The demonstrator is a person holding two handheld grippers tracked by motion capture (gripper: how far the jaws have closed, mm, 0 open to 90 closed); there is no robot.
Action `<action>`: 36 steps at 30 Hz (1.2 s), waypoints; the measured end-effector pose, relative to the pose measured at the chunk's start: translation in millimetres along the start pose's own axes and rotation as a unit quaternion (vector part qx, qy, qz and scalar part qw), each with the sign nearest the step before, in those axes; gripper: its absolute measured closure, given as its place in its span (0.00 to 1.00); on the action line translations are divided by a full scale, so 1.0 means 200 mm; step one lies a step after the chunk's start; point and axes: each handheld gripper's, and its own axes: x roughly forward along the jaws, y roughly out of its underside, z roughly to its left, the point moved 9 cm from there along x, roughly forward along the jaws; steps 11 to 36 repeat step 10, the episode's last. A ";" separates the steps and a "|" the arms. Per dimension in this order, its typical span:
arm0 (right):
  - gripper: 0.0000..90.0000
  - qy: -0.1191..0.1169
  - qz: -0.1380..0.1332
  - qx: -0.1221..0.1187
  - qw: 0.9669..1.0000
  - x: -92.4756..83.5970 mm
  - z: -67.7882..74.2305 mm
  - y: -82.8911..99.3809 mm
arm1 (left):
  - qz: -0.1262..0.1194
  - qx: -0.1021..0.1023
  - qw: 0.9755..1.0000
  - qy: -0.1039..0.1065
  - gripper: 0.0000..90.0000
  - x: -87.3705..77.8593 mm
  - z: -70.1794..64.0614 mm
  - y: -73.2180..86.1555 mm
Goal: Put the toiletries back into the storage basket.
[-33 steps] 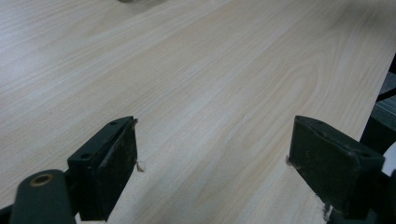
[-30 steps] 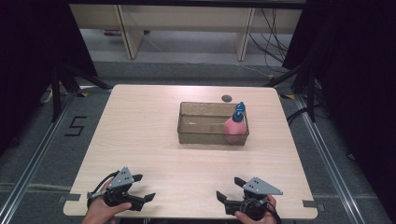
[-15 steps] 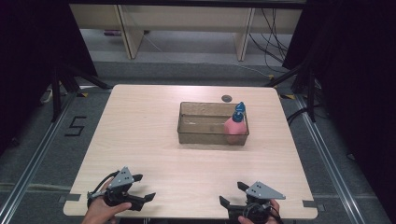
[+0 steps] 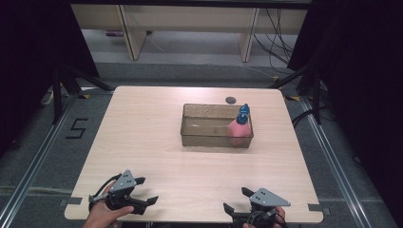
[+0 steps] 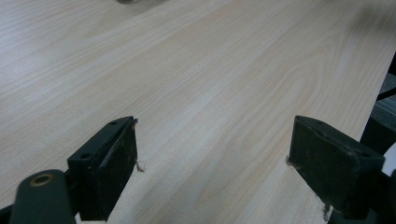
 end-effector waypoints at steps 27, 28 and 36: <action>0.17 -0.006 0.010 0.006 1.000 0.00 0.01 0.01 | 0.000 0.003 1.000 0.002 0.16 0.00 0.00 0.00; 0.17 -0.006 0.010 0.006 1.000 0.00 0.01 0.01 | 0.000 0.003 1.000 0.002 0.16 0.00 0.00 0.00; 0.17 -0.006 0.010 0.006 1.000 0.00 0.01 0.01 | 0.000 0.003 1.000 0.002 0.16 0.00 0.00 0.00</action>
